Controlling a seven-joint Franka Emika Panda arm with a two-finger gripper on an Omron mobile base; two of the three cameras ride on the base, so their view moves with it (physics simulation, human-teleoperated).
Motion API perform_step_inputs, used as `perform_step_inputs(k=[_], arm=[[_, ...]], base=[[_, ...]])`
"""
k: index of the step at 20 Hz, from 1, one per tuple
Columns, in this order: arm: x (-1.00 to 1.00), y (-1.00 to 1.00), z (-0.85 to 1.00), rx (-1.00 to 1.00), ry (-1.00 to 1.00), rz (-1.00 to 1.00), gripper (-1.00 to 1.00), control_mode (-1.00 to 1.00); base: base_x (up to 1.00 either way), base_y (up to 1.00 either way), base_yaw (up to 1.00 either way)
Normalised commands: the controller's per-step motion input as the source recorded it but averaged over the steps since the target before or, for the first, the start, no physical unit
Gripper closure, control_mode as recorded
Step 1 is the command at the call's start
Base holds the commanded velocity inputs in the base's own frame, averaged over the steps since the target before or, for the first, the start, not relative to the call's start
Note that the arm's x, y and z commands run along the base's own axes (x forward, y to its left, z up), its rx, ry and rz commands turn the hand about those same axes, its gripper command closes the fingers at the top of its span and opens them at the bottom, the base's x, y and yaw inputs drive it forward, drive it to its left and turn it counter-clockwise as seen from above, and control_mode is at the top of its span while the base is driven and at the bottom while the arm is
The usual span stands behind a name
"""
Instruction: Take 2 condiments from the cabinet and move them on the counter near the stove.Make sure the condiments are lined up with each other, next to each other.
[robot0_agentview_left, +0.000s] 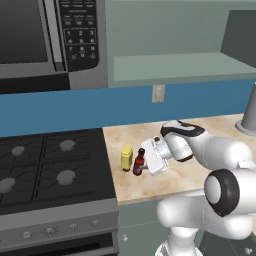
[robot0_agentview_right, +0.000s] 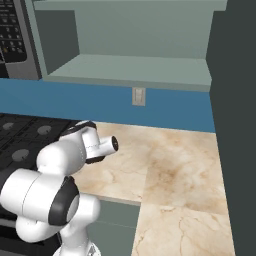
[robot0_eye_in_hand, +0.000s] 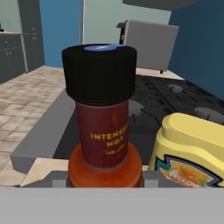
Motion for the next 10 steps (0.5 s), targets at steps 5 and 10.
perform_step_inputs(k=[5, 10], arm=[[0.02, 0.0, 0.0, 0.0, 0.0, 0.0, 1.0, -1.0], [0.08, 0.0, 0.0, 0.0, 0.0, 0.0, 1.0, -1.0]], base=[[0.0, 0.0, 0.0], [0.0, 0.0, 0.0]])
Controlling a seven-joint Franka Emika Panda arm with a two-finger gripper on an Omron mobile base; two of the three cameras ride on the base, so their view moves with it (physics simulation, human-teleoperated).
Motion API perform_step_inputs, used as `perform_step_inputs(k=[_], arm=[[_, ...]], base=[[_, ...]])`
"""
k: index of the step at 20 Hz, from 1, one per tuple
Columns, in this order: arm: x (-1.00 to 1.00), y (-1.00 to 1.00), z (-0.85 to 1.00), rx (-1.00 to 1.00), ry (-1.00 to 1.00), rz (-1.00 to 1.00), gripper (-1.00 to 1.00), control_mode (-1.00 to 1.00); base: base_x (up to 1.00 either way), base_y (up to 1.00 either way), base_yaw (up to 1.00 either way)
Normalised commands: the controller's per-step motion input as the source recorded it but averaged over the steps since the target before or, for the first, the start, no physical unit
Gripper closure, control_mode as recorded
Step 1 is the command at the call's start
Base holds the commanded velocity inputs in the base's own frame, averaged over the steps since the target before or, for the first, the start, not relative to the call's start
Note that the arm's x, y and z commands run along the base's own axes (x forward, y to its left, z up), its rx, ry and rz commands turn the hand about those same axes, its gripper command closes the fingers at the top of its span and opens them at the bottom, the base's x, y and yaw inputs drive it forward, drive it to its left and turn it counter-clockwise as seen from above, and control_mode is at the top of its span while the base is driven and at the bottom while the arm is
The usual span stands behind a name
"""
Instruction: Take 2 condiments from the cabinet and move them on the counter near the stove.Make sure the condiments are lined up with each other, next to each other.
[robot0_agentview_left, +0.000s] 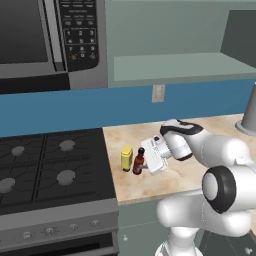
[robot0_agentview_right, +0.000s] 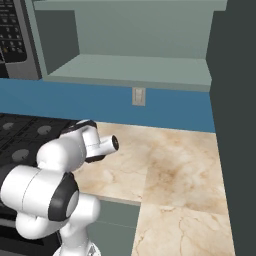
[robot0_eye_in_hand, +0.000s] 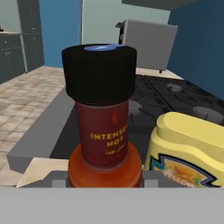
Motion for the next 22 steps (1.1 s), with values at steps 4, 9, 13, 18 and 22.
perform_step_inputs(k=[4, 9, 13, 18, 22], arm=[[0.08, 0.0, 0.0, 0.0, 0.0, 0.0, 1.0, -1.0], [0.04, 0.0, 0.0, 0.0, 0.0, 0.0, 1.0, -1.0], [0.05, 0.0, 0.0, 0.0, 0.0, 0.0, 1.0, -1.0], [0.08, 0.0, -0.01, 0.0, 0.0, 0.0, 1.0, -1.0], [0.13, 0.0, 0.0, 0.0, 0.0, 0.0, 1.0, -1.0]], base=[[0.0, 0.0, 0.0], [0.0, 0.0, 0.0], [0.0, 0.0, 0.0], [0.0, 0.0, 0.0], [0.0, 0.0, 0.0]])
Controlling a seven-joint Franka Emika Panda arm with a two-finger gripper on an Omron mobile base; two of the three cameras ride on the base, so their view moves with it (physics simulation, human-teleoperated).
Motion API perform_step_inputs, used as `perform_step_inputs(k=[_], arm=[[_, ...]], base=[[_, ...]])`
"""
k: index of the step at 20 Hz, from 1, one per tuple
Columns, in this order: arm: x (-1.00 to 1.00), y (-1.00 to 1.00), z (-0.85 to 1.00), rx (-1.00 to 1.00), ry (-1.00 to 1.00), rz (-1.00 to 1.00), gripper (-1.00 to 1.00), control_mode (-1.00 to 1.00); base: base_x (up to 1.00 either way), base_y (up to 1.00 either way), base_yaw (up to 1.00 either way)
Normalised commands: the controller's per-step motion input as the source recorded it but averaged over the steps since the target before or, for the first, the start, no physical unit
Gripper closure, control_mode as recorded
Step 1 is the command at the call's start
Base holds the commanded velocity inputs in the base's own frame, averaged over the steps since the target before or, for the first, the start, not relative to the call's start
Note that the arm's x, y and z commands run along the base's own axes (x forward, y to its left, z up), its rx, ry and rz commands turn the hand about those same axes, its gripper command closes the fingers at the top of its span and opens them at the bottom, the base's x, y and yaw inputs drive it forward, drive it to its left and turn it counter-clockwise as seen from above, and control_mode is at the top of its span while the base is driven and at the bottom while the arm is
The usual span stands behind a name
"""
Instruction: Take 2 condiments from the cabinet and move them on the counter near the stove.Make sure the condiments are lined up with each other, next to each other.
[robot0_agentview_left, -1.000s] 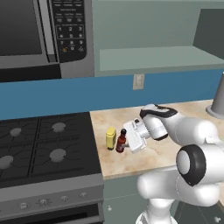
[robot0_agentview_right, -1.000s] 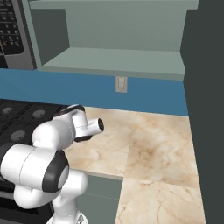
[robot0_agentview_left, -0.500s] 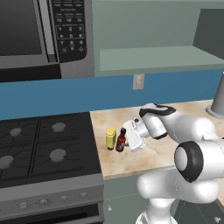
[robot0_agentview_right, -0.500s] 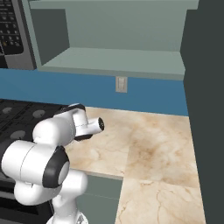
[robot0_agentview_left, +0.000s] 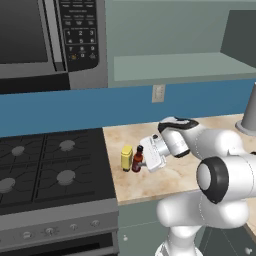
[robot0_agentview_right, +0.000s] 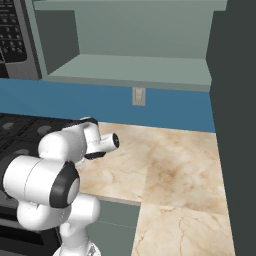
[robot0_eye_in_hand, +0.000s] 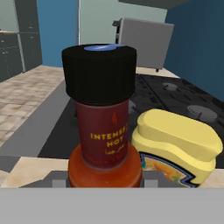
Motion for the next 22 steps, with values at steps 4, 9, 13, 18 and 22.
perform_step_inputs(k=[4, 9, 13, 18, 22], arm=[[0.07, 0.0, -0.03, 0.0, 0.0, 0.0, 1.0, -1.0], [0.08, 0.0, -0.11, 0.0, 0.0, 0.0, 1.0, -1.0], [0.06, 0.0, -0.15, 0.0, 0.0, 0.0, 1.0, -1.0], [0.06, 0.0, -0.1, 0.0, 0.0, 0.0, 1.0, -1.0], [0.1, 0.0, -0.05, 0.0, 0.0, 0.0, 1.0, -1.0]], base=[[0.0, 0.0, 0.0], [0.0, 0.0, 0.0], [0.0, 0.0, 0.0], [0.0, 0.0, 0.0], [0.0, 0.0, 0.0]])
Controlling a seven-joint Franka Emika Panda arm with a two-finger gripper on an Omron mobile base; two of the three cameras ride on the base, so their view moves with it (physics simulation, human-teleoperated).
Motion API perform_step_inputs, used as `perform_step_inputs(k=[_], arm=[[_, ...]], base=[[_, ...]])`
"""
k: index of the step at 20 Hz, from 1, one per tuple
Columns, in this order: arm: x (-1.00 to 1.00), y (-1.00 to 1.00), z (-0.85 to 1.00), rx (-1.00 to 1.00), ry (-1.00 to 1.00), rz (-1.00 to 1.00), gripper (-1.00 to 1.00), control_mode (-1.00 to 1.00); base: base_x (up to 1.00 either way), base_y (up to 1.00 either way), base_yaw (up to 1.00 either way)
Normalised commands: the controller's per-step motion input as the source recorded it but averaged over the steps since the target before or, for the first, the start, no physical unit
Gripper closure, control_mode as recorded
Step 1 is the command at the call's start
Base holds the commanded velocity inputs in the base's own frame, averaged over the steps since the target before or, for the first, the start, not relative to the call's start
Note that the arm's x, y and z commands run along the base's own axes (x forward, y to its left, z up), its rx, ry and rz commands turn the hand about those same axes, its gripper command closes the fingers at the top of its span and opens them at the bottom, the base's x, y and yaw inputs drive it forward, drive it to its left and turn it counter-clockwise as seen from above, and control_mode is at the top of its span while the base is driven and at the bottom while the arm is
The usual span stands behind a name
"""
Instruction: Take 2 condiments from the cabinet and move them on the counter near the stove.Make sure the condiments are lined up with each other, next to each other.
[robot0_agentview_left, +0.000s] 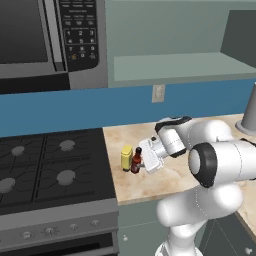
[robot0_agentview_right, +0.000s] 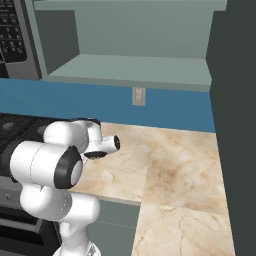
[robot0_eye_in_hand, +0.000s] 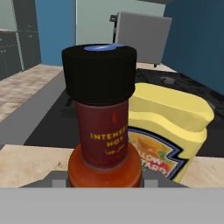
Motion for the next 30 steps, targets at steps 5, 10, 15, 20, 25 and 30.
perform_step_inputs(k=[5, 10, 15, 20, 25, 30], arm=[[0.09, 0.0, -0.01, 0.0, 0.0, 0.0, 1.0, -1.0], [0.07, 0.0, -0.03, 0.0, 0.0, 0.0, 1.0, -1.0], [0.04, 0.01, -0.1, 0.0, 0.0, 0.0, 1.0, -1.0], [0.0, 0.02, -0.09, 0.0, 0.0, 0.0, 1.0, -1.0], [0.0, 0.07, -0.06, 0.0, 0.0, 0.0, 1.0, -1.0], [0.07, 0.12, -0.05, 0.0, 0.0, 0.0, -1.0, -1.0]], base=[[0.0, 0.0, 0.0], [0.0, 0.0, 0.0], [0.0, 0.0, 0.0], [0.0, 0.0, 0.0], [0.0, 0.0, 0.0], [0.0, 0.0, 0.0]])
